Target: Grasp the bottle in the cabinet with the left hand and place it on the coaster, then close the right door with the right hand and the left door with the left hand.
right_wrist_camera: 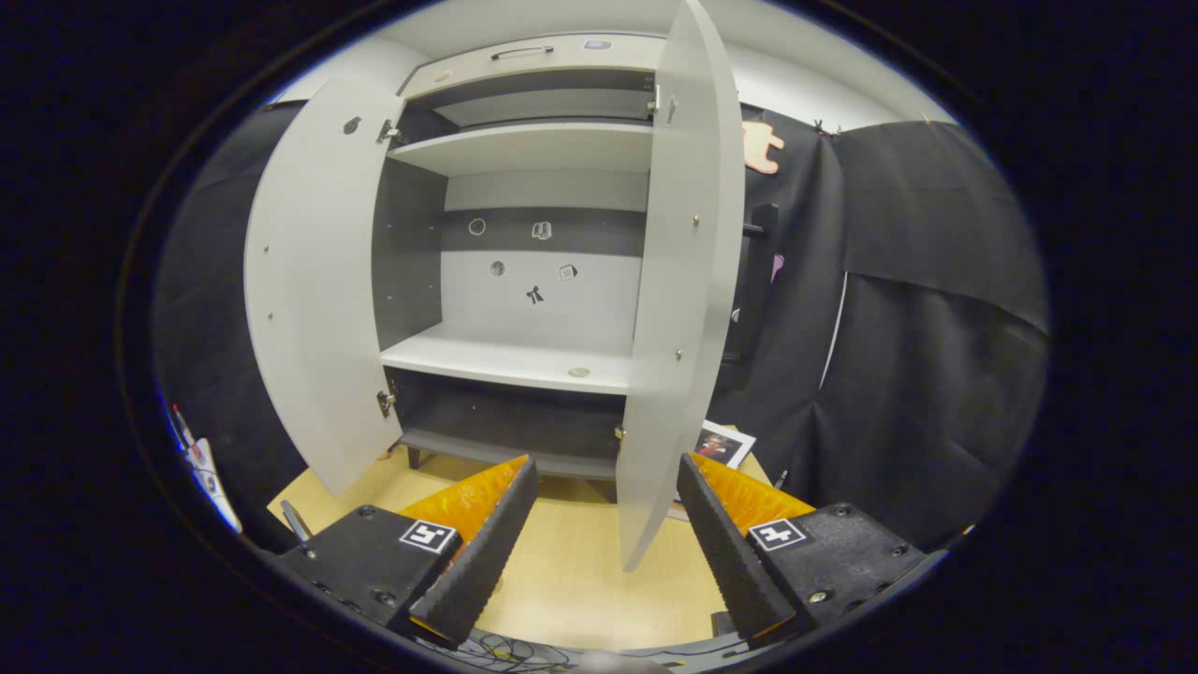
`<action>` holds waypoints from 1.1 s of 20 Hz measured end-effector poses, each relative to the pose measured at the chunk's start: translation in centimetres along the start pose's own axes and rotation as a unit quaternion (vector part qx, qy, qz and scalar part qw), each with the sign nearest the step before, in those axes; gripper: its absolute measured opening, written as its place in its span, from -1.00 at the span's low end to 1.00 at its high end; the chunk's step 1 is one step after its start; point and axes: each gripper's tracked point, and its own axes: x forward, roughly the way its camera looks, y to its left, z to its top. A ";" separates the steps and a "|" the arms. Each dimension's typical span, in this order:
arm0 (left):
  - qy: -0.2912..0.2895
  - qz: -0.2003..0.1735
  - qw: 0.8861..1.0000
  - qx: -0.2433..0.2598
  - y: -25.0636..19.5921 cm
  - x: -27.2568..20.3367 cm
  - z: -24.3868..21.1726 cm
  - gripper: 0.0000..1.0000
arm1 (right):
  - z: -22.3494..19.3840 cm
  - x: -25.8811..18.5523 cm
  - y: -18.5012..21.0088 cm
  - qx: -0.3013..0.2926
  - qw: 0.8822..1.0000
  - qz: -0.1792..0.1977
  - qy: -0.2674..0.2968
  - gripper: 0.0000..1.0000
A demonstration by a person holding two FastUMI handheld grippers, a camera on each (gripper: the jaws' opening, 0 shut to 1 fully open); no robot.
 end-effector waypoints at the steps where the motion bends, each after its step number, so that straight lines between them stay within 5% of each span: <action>1: 0.005 0.000 1.000 -0.005 -0.1 0.1 -0.8 0.50 | -0.1 -0.1 0.0 -0.006 1.000 0.000 0.003 0.98; 7: 0.008 -0.005 1.000 -0.010 -1.0 0.0 -2.1 0.53 | -0.7 -0.6 0.5 -0.014 1.000 0.006 0.018 0.98; 9: 0.021 0.009 1.000 -0.006 -0.5 -0.1 -2.5 0.82 | -0.6 -0.8 0.4 -0.010 1.000 0.006 0.017 0.94; 10: 0.019 0.012 1.000 0.002 -0.3 -0.6 -1.8 0.95 | -0.5 -0.9 0.3 -0.008 1.000 0.006 0.014 0.98; 15: -0.011 0.008 0.999 0.041 -0.9 -1.3 3.4 0.94 | -0.5 -0.9 0.1 0.009 1.000 0.008 0.008 0.94; 22: -0.046 0.057 0.997 0.025 0.8 -1.7 12.4 0.92 | -0.3 -0.8 -0.2 0.028 1.000 0.011 -0.010 0.98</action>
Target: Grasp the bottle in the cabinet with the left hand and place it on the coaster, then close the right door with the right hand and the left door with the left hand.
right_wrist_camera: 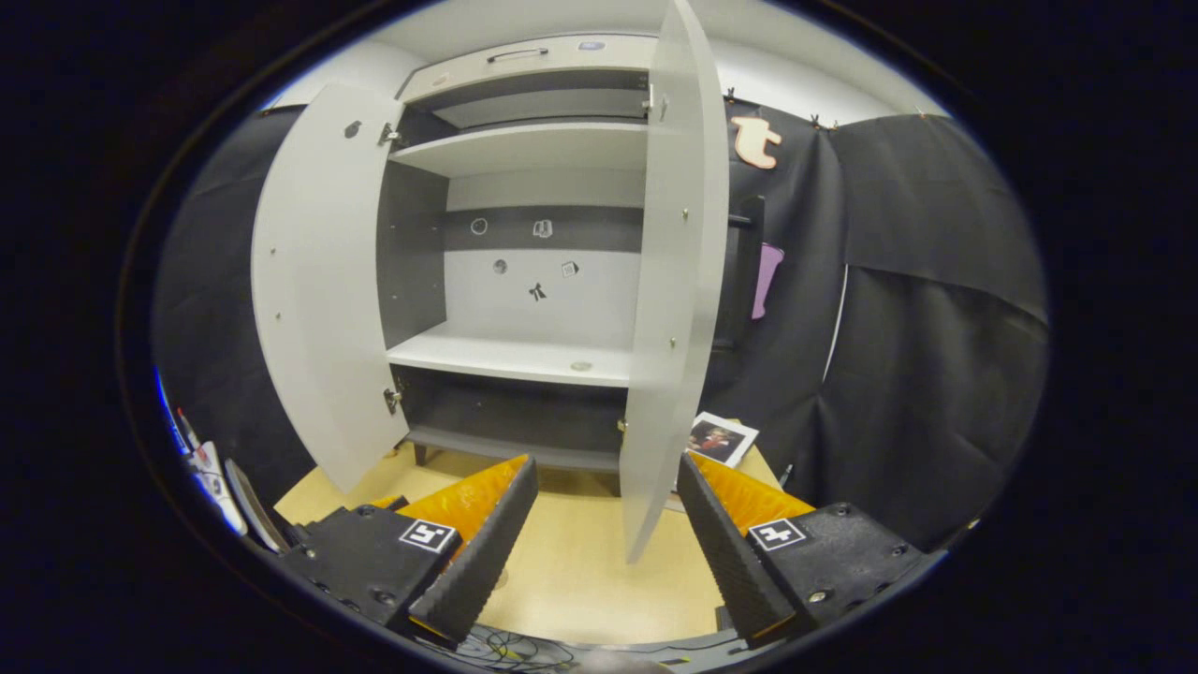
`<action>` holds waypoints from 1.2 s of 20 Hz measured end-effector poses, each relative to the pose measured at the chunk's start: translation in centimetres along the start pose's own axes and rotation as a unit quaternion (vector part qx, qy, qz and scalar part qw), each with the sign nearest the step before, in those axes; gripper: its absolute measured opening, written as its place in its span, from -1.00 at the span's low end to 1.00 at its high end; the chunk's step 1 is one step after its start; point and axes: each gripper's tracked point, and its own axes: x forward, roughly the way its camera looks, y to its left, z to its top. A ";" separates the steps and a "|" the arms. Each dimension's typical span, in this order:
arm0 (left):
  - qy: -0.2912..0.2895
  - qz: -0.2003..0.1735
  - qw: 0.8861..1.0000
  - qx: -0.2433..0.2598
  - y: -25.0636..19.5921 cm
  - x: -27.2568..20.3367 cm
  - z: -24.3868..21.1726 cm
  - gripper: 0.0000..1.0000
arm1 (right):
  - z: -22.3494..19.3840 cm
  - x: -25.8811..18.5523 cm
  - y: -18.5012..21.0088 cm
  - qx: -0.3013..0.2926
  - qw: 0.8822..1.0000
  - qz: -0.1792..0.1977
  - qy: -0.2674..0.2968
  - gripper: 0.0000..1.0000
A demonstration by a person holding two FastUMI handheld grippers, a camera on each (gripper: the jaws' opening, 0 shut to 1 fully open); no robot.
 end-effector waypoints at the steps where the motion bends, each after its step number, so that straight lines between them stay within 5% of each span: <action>1: -0.006 0.007 1.000 -0.005 0.5 0.1 1.5 0.92 | 0.1 0.0 0.0 0.001 1.000 0.001 -0.003 0.97; 10: -0.025 0.080 0.996 0.006 6.7 -0.8 12.3 0.92 | 2.2 1.0 -1.2 0.014 0.999 -0.009 -0.051 0.94; 17: 0.032 0.153 0.988 -0.004 13.2 -4.2 13.4 0.92 | 4.1 1.4 -4.2 0.025 0.995 -0.034 -0.090 0.98; 24: 0.057 0.180 0.982 0.003 14.4 -5.3 13.9 0.94 | 6.4 1.8 -12.8 0.055 0.987 -0.101 -0.114 0.97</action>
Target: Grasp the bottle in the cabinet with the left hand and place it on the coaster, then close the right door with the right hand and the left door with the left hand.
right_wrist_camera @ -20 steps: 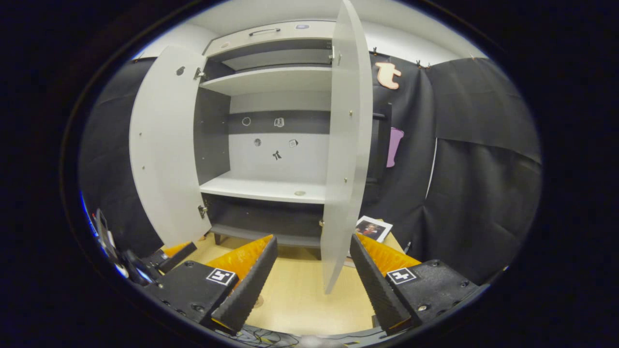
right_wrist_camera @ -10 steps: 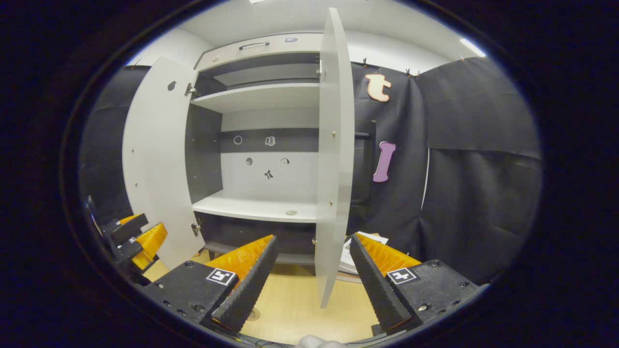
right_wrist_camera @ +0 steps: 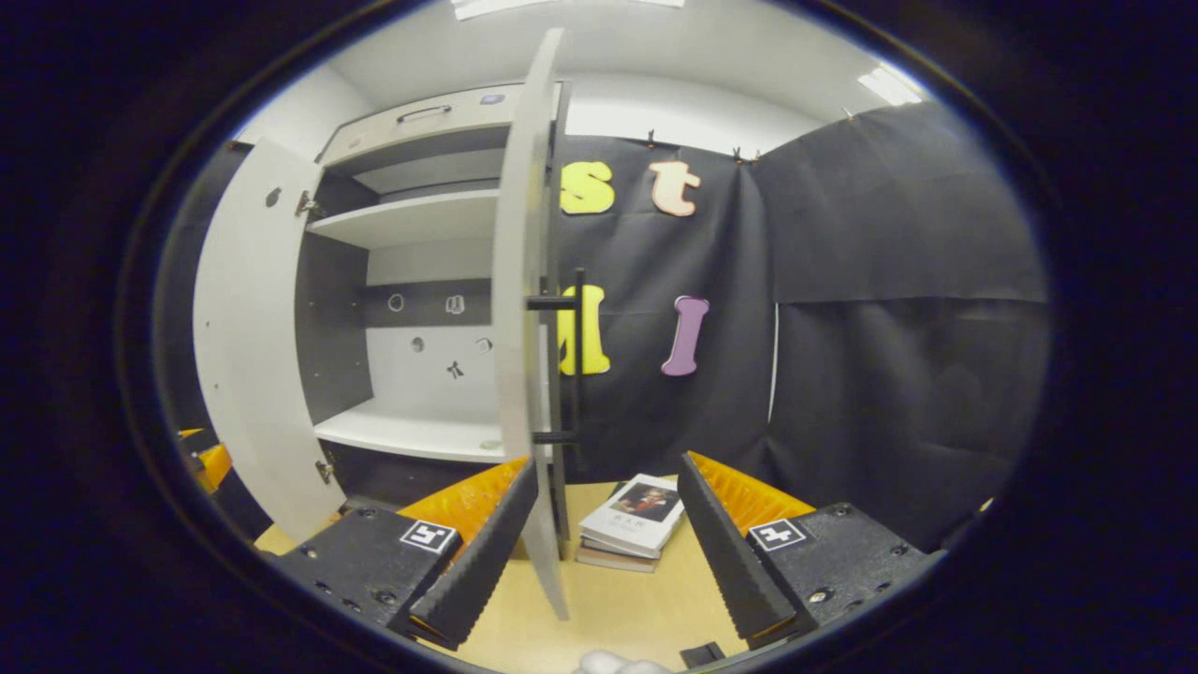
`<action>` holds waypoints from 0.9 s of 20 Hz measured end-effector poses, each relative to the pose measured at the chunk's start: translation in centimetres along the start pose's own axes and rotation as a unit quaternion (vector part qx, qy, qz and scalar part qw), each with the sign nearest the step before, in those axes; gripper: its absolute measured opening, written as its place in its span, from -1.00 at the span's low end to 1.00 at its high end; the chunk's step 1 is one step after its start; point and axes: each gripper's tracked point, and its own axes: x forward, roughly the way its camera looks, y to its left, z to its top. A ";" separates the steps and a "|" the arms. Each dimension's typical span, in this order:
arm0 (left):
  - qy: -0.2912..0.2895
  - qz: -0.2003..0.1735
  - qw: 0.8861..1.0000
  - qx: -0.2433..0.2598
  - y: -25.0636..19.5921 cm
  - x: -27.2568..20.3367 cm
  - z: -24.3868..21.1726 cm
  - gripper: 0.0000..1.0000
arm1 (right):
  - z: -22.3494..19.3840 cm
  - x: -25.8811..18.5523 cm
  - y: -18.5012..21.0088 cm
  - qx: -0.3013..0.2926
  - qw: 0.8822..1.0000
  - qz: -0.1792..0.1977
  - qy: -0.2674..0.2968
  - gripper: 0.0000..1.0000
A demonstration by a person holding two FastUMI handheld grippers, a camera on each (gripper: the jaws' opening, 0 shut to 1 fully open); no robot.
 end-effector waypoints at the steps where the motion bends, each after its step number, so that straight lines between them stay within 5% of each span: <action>1: -0.002 0.002 1.000 0.003 -0.2 0.0 0.3 0.94 | 0.6 0.6 -1.3 0.006 1.000 -0.010 -0.004 0.97; 8: -0.001 0.005 1.000 0.013 -2.7 0.6 1.6 0.92 | 4.2 4.2 -4.4 0.041 0.999 -0.012 -0.020 0.96; 15: 0.002 0.007 1.000 0.008 -4.5 1.0 1.7 0.92 | 5.1 6.2 -0.4 0.027 0.998 0.053 -0.010 0.97; 18: 0.007 0.007 1.000 0.004 -4.8 1.0 1.0 0.92 | 5.1 6.4 -0.3 0.009 0.999 0.046 -0.003 0.94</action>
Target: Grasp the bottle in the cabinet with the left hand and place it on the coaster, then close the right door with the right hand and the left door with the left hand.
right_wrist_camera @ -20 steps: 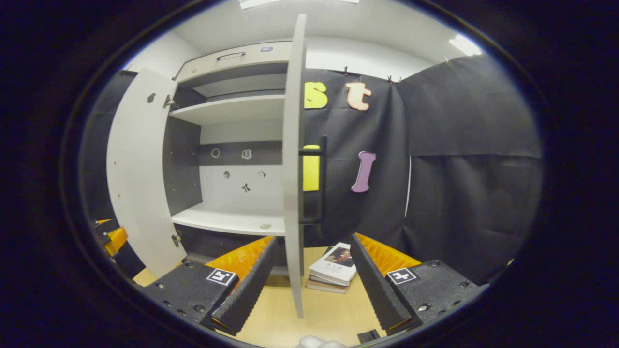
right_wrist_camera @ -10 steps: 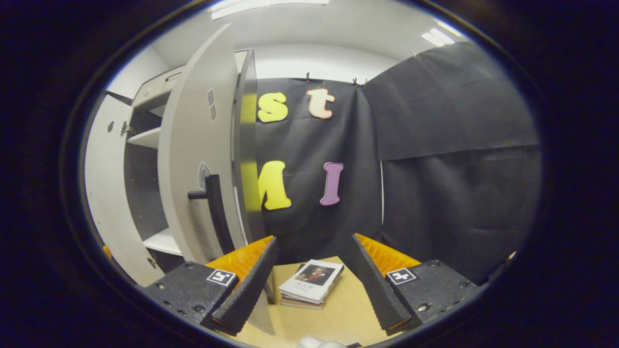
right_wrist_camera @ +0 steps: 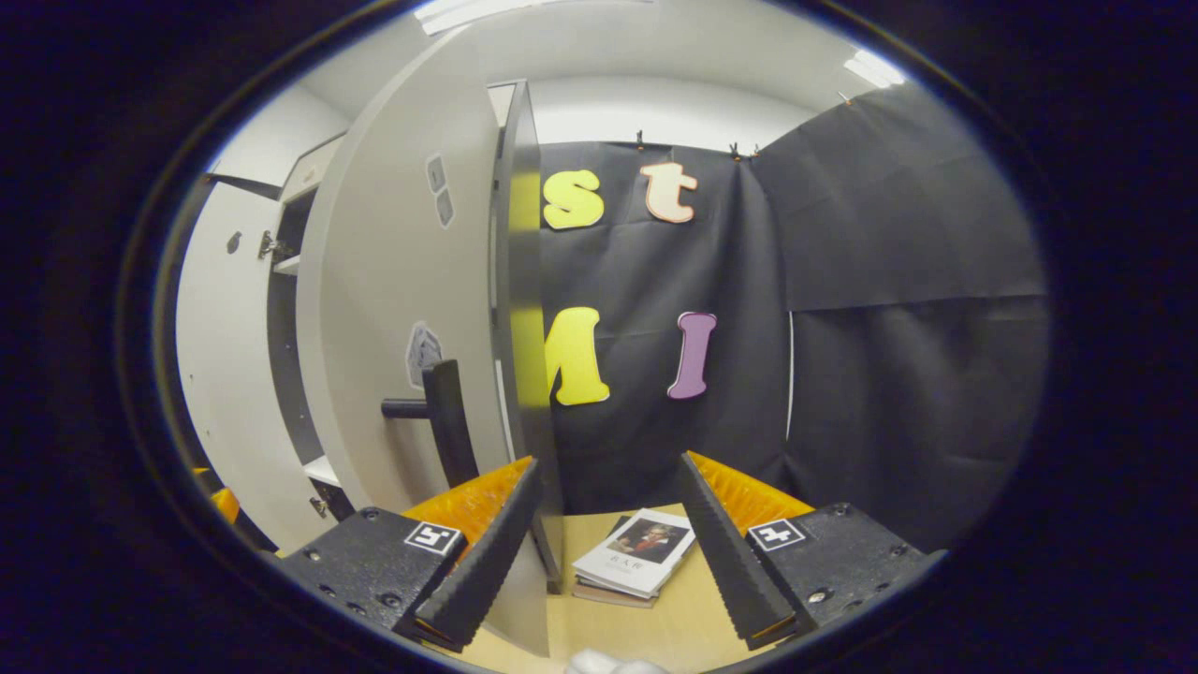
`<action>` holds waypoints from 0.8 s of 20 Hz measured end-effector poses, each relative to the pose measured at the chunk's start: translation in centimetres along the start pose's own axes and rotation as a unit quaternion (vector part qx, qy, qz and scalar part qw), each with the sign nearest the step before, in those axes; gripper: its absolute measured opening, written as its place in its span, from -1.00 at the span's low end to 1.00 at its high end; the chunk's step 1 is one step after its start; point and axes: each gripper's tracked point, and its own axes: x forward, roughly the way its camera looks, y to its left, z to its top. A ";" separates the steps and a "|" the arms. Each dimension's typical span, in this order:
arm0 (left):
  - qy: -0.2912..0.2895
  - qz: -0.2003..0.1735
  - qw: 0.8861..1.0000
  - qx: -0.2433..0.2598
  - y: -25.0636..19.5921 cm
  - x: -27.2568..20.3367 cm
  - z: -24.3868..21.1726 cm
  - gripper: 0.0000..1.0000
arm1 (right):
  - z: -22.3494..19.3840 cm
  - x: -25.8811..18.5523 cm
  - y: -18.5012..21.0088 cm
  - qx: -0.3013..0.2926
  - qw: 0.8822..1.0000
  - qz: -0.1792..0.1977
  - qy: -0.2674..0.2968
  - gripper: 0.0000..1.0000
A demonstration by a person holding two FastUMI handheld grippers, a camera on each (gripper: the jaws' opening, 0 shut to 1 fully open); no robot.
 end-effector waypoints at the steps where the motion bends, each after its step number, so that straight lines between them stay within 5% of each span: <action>1: 0.000 0.001 1.000 0.000 -0.1 0.0 -0.2 0.92 | 0.2 -0.1 0.0 -0.001 1.000 -0.008 -0.004 0.93; 9: 0.008 -0.005 1.000 0.000 -0.3 0.5 -0.8 0.92 | 0.1 -1.0 2.2 -0.001 0.999 -0.045 -0.009 0.93; 16: 0.008 0.002 1.000 -0.007 0.1 -0.1 -0.8 0.92 | -0.9 -0.7 9.5 0.017 0.999 0.047 0.012 0.92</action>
